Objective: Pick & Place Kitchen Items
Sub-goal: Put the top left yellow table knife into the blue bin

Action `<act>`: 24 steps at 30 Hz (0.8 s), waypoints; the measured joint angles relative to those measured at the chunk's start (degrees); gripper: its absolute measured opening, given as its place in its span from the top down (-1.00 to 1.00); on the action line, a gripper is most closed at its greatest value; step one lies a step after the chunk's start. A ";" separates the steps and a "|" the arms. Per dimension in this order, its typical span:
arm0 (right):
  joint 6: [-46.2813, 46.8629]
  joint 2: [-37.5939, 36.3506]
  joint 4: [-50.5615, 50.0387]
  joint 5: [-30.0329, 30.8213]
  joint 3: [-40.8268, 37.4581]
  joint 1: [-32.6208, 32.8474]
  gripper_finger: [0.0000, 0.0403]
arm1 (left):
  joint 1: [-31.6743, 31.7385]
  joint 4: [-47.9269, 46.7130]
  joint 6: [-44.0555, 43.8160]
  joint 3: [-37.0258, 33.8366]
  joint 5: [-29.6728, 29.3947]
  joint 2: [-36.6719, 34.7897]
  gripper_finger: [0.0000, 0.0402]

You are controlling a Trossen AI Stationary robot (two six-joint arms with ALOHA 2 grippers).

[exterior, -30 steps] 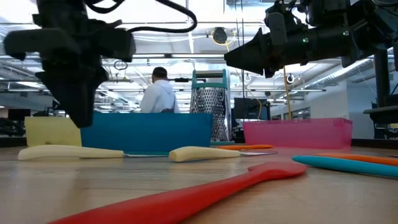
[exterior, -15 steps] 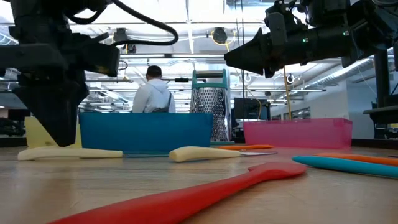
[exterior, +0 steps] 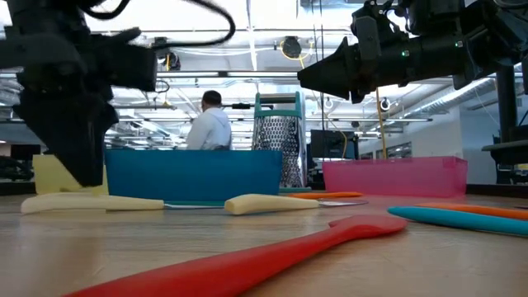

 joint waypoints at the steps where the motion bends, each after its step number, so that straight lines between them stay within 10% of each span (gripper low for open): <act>1: 0.00 0.00 -0.02 -0.02 0.00 0.02 0.23 | -0.19 0.62 -0.18 0.11 0.09 -0.21 0.38; 24: 0.00 0.01 -0.04 0.00 0.00 0.02 0.23 | -1.52 6.75 -4.11 -6.08 -0.87 -0.17 0.38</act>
